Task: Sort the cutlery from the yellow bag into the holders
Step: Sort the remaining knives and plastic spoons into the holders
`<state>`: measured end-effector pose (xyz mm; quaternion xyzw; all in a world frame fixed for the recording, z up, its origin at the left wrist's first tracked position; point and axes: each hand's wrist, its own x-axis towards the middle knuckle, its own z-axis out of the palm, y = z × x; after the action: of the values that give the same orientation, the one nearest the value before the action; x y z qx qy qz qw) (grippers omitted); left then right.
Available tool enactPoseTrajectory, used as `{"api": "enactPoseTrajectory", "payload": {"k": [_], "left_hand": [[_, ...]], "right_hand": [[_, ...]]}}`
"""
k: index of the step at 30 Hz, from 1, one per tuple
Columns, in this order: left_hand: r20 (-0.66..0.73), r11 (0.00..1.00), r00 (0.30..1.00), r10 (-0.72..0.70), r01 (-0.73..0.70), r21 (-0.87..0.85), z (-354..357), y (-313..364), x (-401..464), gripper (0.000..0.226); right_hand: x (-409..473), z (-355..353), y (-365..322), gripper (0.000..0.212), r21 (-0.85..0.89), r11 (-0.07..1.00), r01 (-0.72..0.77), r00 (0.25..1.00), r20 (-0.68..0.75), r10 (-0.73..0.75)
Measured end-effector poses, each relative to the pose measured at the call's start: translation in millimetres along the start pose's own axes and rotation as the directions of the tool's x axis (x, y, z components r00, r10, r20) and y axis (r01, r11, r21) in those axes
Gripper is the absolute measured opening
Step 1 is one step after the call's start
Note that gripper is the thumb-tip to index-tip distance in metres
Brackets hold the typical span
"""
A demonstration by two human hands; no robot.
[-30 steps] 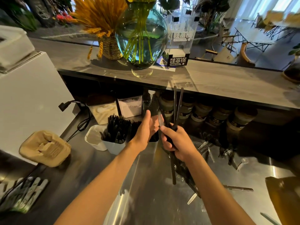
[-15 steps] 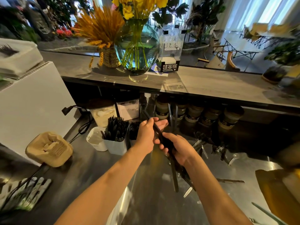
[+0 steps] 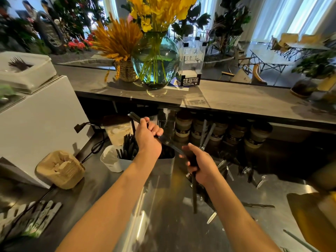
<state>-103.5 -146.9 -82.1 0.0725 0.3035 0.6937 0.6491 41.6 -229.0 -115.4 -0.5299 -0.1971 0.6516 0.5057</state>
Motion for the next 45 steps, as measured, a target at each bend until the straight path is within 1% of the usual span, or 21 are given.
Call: {"api": "enactPoseTrajectory", "payload": {"k": [3, 5, 7, 9, 11, 13, 15, 17, 19, 22, 24, 27, 29, 31, 33, 34, 36, 39, 42, 43, 45], "left_hand": [[0.084, 1.0, 0.996, 0.012, -0.012, 0.0, 7.5, -4.1, -11.8, 0.032], [0.146, 0.999, 0.989, -0.016, 0.008, 0.052, 8.7, -15.3, -24.4, 0.027], [0.205, 0.995, 0.978, -0.046, 0.028, 0.091, 6.6, -26.3, -35.3, 0.023], [0.217, 0.995, 0.975, -0.042, 0.021, 0.098, 5.3, -28.7, -38.5, 0.022], [0.231, 0.997, 0.973, -0.009, -0.009, 0.074, 4.8, -25.8, -35.0, 0.021], [0.256, 0.998, 0.966, 0.028, -0.042, 0.048, 3.5, -20.0, -30.6, 0.02], [0.292, 0.997, 0.956, 0.038, -0.056, 0.052, 2.2, -14.8, -27.1, 0.02], [0.32, 0.996, 0.947, 0.028, -0.052, 0.066, 1.9, -11.3, -26.5, 0.022], [0.332, 0.996, 0.943, 0.017, -0.045, 0.079, 1.5, -9.2, -26.0, 0.023], [0.33, 0.997, 0.944, -0.003, -0.025, 0.08, -3.3, -8.5, -24.4, 0.023], [0.35, 0.996, 0.937, -0.016, -0.015, 0.086, -7.7, -7.9, -22.5, 0.025], [0.382, 0.992, 0.922, -0.064, 0.017, 0.126, -16.1, -8.1, -19.0, 0.034], [0.35, 0.992, 0.932, -0.096, 0.06, 0.112, -24.6, -5.0, -12.9, 0.037], [0.295, 0.994, 0.951, -0.098, 0.08, 0.072, -35.0, 4.0, -2.3, 0.038], [0.182, 0.996, 0.98, -0.082, 0.076, 0.038, -45.6, 18.1, 11.6, 0.034], [0.105, 0.996, 0.992, -0.07, 0.064, 0.06, -50.5, 25.6, 17.8, 0.03], [-0.025, 0.982, 0.999, -0.027, 0.031, 0.188, -60.9, 39.4, 29.3, 0.022], [-0.099, 0.949, 0.995, -0.013, 0.044, 0.313, -72.1, 52.0, 42.2, 0.021], [-0.184, 0.922, 0.983, -0.026, 0.094, 0.375, -79.1, 59.9, 57.3, 0.022], [-0.186, 0.915, 0.982, -0.031, 0.102, 0.39, -80.0, 61.3, 61.0, 0.021], [-0.172, 0.911, 0.983, -0.056, 0.121, 0.395, -80.7, 62.6, 67.1, 0.018]], "right_hand": [[2.0, 18.6, 1.6, 0.022, 0.132, 0.989, 0.066, 0.992, -0.113, -0.051], [5.6, 29.7, -0.2, 0.021, 0.132, 0.982, 0.134, 0.978, -0.177, -0.11], [8.6, 36.6, -3.3, 0.021, 0.121, 0.975, 0.185, 0.966, -0.205, -0.158], [8.1, 36.4, -6.7, 0.021, 0.108, 0.975, 0.196, 0.96, -0.222, -0.169], [4.5, 29.4, -11.3, 0.022, 0.073, 0.979, 0.191, 0.964, -0.201, -0.174], [-0.5, 23.0, -14.9, 0.022, 0.042, 0.98, 0.192, 0.975, -0.125, -0.186], [-4.6, 20.5, -16.7, 0.025, 0.019, 0.981, 0.193, 0.98, -0.058, -0.192], [-5.9, 19.4, -16.9, 0.032, 0.021, 0.98, 0.198, 0.98, -0.037, -0.197], [-5.4, 17.2, -17.5, 0.036, 0.014, 0.981, 0.193, 0.981, -0.033, -0.193], [-4.4, 18.3, -18.5, 0.031, -0.128, 0.967, 0.22, 0.975, 0.005, -0.222], [-0.8, 20.4, -17.5, 0.024, -0.193, 0.955, 0.224, 0.971, -0.035, -0.235], [5.4, 24.0, -15.7, 0.02, -0.175, 0.963, 0.204, 0.968, -0.112, -0.226], [9.8, 25.9, -16.1, 0.014, -0.188, 0.96, 0.209, 0.955, -0.171, -0.241], [13.7, 24.3, -20.0, 0.007, -0.221, 0.939, 0.262, 0.925, -0.221, -0.31], [19.6, 20.0, -26.6, 0.006, -0.316, 0.884, 0.345, 0.872, -0.241, -0.427], [22.4, 17.4, -30.8, 0.006, -0.399, 0.838, 0.371, 0.842, -0.236, -0.485], [26.5, 17.1, -40.4, 0.009, -0.577, 0.723, 0.38, 0.802, -0.183, -0.568], [31.6, 24.6, -57.6, 0.014, -0.734, 0.573, 0.364, 0.779, -0.098, -0.62], [42.5, 36.7, -69.8, 0.008, -0.845, 0.433, 0.315, 0.761, -0.047, -0.647], [46.7, 41.4, -70.0, 0.006, -0.876, 0.375, 0.302, 0.752, -0.023, -0.659], [56.7, 52.8, -63.5, 0.013, -0.913, 0.28, 0.297, 0.738, 0.034, -0.674]]}}
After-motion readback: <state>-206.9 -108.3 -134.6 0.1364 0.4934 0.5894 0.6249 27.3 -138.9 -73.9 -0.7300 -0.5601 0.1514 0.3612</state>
